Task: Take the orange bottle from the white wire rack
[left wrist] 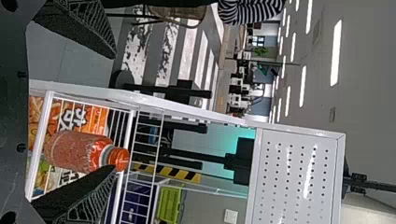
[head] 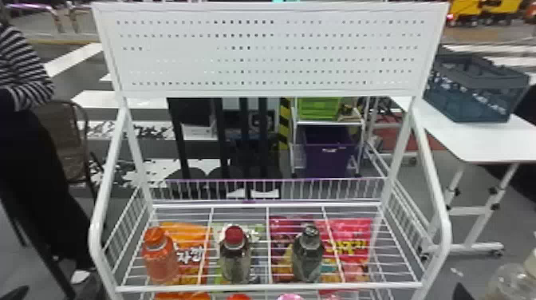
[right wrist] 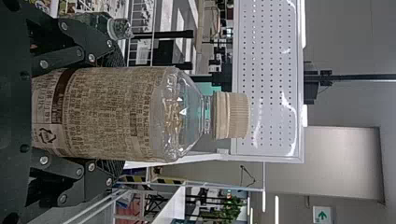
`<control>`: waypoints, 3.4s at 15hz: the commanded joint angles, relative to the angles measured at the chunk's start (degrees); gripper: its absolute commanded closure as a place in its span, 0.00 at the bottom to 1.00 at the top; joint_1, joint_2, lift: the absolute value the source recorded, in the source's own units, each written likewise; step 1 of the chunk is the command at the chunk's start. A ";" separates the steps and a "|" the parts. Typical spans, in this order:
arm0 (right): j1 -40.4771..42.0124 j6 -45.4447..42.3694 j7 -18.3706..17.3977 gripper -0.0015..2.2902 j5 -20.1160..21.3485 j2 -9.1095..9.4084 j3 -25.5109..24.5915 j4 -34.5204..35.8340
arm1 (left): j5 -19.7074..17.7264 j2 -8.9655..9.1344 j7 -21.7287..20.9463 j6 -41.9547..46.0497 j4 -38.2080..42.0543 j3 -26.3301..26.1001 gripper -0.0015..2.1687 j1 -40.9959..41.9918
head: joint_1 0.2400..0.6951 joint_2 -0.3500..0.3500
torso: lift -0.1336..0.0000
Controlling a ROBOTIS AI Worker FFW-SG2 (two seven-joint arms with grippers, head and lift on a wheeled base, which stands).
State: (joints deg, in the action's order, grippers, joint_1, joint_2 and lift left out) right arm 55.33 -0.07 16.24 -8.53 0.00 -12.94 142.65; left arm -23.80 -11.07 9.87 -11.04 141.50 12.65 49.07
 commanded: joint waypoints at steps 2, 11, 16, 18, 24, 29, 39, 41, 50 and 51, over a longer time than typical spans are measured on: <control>0.04 0.03 0.02 0.45 -0.08 0.05 -0.07 0.00 | 0.33 0.00 0.06 0.00 0.00 0.00 0.02 -0.03 | 0.57 0.50 | 1.00; 0.04 0.03 0.02 0.45 -0.08 0.05 -0.07 -0.09 | 1.30 0.09 0.06 0.00 0.53 -0.70 0.02 0.50 | 0.57 0.50 | 1.00; -0.13 0.03 0.02 0.45 -0.08 0.05 -0.07 -0.53 | 7.80 -0.09 0.50 1.76 -6.94 -9.05 0.02 -1.08 | 0.57 0.50 | 1.00; -0.31 0.03 0.02 0.45 0.09 0.05 0.02 -0.71 | 10.00 -0.27 1.73 5.80 -13.62 -13.89 0.02 -3.81 | 0.57 0.50 | 1.00; -0.40 0.03 0.02 0.45 0.00 0.05 -0.07 -1.23 | 14.57 -1.32 8.67 19.86 -35.07 -24.43 0.03 -17.17 | 0.57 0.50 | 1.00; -0.04 0.03 0.02 0.45 -0.08 0.05 -0.51 -1.32 | 14.31 -1.58 9.81 26.72 -45.26 -24.96 0.03 -26.13 | 0.57 0.50 | 1.00; -0.22 0.56 0.02 0.45 -0.08 0.05 -0.86 -1.23 | 11.05 -2.11 8.41 25.31 -55.11 -25.14 0.04 -38.17 | 0.57 0.50 | 1.00; -0.22 0.56 0.02 0.45 -0.08 0.05 -0.86 -1.15 | 11.05 -2.29 8.41 25.31 -56.95 -25.14 0.04 -39.93 | 0.57 0.50 | 1.00; -0.13 0.56 0.02 0.45 -0.44 0.05 -1.30 -1.23 | 9.82 -2.64 7.88 22.68 -56.78 -24.87 0.96 -40.63 | 0.57 0.50 | 1.00; -0.13 0.56 0.02 0.45 -0.35 0.05 -1.30 -1.15 | 9.82 -2.81 7.97 21.80 -55.28 -24.78 0.97 -39.84 | 0.57 0.50 | 1.00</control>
State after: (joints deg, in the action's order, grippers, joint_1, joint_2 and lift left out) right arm 55.19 0.49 16.26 -8.93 0.00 -14.24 141.42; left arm -13.92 -13.75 17.76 11.63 84.51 -12.20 8.38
